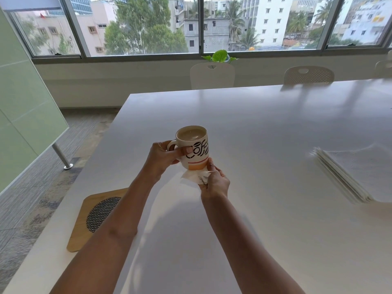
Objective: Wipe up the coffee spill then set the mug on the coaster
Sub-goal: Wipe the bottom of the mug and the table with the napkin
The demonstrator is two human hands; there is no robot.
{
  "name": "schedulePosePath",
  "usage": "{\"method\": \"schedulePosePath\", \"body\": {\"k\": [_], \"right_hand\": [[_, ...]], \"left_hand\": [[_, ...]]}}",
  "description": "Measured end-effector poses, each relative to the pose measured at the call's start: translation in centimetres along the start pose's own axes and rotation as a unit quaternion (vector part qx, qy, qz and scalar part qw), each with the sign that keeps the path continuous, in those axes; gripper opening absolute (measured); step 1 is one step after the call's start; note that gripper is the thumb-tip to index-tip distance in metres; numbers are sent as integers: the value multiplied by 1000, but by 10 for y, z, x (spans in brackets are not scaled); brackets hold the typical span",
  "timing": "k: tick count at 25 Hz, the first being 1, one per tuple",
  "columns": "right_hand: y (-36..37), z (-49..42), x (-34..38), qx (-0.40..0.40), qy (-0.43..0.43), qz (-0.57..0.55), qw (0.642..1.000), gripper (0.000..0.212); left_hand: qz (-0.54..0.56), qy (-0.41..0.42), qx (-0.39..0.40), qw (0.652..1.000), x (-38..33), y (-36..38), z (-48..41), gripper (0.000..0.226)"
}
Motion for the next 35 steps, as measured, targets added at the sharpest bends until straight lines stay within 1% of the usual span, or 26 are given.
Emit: {"method": "schedulePosePath", "body": {"k": [2, 6, 9, 11, 13, 16, 17, 19, 22, 24, 26, 28, 29, 30, 31, 32, 34, 35], "right_hand": [[2, 0, -2, 19, 9, -15, 1000, 5], [8, 1, -7, 50, 36, -15, 998, 16], [9, 5, -7, 45, 20, 27, 998, 19], [10, 9, -13, 43, 10, 56, 997, 22], [11, 15, -20, 49, 18, 64, 997, 24], [21, 24, -31, 97, 48, 51, 993, 30], [25, 28, -34, 122, 53, 64, 989, 30], [34, 38, -41, 183, 61, 133, 972, 28], [44, 53, -44, 286, 65, 271, 917, 23], [43, 51, -27, 317, 45, 327, 889, 23], [38, 40, 8, 311, -5, 367, 877, 25], [31, 23, 49, 259, -77, 426, 863, 33], [27, 14, 67, 225, -113, 466, 848, 38], [26, 5, 81, 193, -149, 509, 826, 43], [27, -2, 91, 168, -187, 552, 795, 46], [31, -6, 97, 147, -229, 595, 756, 47], [41, -10, 97, 126, -309, 669, 665, 46], [46, -11, 92, 126, -333, 690, 630, 46]], "left_hand": [[-1, 2, 0, 1000, 0, -1, 0, 28], [8, 3, -10, 1000, 0, -6, -2, 27], [5, 7, -5, 1000, -3, -6, -3, 24], [4, 9, -7, 1000, -4, -5, -3, 26], [3, 8, -8, 1000, -6, -5, -5, 29], [4, 10, -14, 1000, -8, -10, -8, 29], [2, 11, -15, 1000, -8, -12, -9, 29], [-3, 14, -16, 1000, -9, -15, -10, 26], [-7, 16, -23, 1000, -7, -20, -11, 23], [-6, 13, -28, 1000, -5, -26, -12, 21], [-4, 9, -30, 1000, -1, -31, -13, 20], [-10, 3, -36, 999, 5, -36, -13, 20], [-14, -1, -39, 999, 9, -38, -14, 21], [-15, -6, -40, 999, 12, -40, -15, 21], [-13, -10, -40, 999, 16, -41, -16, 21], [-10, -14, -40, 999, 20, -42, -16, 20], [-4, -24, -41, 999, 28, -43, -17, 17], [0, -28, -41, 999, 32, -44, -17, 16]]}}
Point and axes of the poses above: each hand's wrist, its own z-axis away from the middle knuckle, its own y-axis out of the palm, x = y × z, the point moved 9 cm from there along -z, towards the middle knuckle, and after that the axes turned 4 degrees about z, right-handed, at the moved point
